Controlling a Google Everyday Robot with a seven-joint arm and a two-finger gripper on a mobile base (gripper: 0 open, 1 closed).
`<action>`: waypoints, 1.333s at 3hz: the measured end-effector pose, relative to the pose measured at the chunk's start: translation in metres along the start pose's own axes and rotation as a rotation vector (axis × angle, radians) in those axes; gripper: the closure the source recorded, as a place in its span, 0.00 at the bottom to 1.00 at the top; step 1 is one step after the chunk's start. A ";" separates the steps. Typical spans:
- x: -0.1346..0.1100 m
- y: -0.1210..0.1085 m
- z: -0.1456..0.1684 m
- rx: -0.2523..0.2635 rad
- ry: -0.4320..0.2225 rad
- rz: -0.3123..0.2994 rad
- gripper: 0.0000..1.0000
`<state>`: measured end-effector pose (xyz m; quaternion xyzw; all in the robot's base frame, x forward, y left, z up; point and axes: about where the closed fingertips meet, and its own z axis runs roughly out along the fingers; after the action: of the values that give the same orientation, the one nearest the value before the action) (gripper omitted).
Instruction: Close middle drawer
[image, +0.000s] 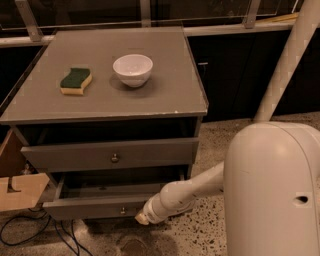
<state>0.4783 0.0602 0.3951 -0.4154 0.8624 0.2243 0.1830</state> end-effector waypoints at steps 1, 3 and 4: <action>-0.024 -0.014 0.011 0.023 -0.031 -0.026 1.00; -0.041 -0.025 0.013 0.053 -0.043 -0.022 1.00; -0.058 -0.036 0.010 0.084 -0.061 -0.026 1.00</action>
Offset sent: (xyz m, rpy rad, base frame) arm 0.0831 0.0327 0.0062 0.0340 -0.1220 -0.0022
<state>0.5424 0.0825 0.4079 -0.4116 0.8595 0.1978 0.2294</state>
